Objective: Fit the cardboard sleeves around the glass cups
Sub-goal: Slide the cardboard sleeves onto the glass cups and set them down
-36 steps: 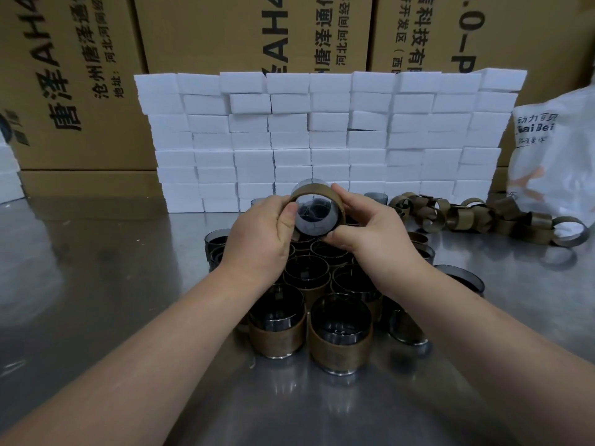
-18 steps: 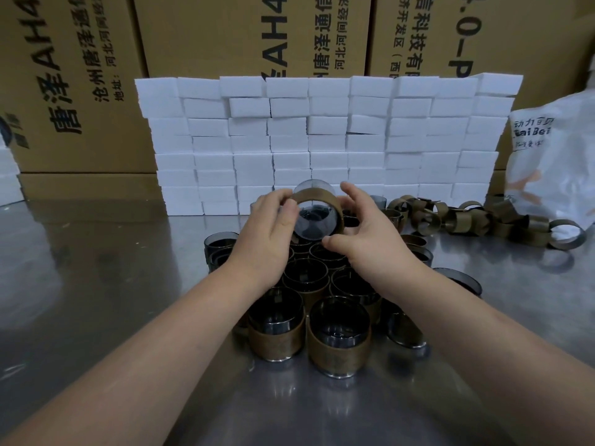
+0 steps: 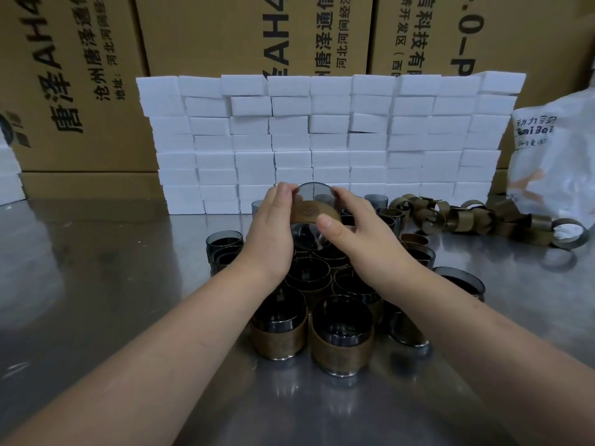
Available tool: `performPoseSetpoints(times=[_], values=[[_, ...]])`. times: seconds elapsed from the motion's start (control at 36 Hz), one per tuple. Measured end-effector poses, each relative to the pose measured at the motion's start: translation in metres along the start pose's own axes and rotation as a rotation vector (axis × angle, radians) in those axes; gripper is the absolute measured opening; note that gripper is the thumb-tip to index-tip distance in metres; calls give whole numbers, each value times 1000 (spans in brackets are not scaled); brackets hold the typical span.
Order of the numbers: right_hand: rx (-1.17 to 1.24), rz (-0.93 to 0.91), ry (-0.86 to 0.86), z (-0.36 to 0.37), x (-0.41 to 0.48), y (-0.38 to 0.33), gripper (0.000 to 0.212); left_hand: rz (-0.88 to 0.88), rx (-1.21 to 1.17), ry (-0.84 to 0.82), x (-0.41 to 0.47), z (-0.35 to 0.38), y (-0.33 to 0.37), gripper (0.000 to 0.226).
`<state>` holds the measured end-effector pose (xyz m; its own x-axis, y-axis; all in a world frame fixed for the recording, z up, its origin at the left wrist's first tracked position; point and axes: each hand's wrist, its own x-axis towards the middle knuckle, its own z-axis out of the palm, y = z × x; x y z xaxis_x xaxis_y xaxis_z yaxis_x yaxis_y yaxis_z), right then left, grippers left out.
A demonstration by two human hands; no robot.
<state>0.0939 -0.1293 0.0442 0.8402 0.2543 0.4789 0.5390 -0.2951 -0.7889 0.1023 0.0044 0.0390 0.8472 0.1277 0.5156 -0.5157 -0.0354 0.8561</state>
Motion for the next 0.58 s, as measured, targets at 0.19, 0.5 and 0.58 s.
performPoseSetpoints(times=[0.19, 0.5, 0.58], values=[[88, -39, 8, -1, 0, 0, 86, -137, -231, 11, 2, 1, 4, 31], [132, -52, -32, -2, -2, -4, 88, -133, -355, -20, 3, 1, 3, 28], [138, -56, -37, -1, -2, -4, 89, -151, -385, -31, 3, 0, 3, 28]])
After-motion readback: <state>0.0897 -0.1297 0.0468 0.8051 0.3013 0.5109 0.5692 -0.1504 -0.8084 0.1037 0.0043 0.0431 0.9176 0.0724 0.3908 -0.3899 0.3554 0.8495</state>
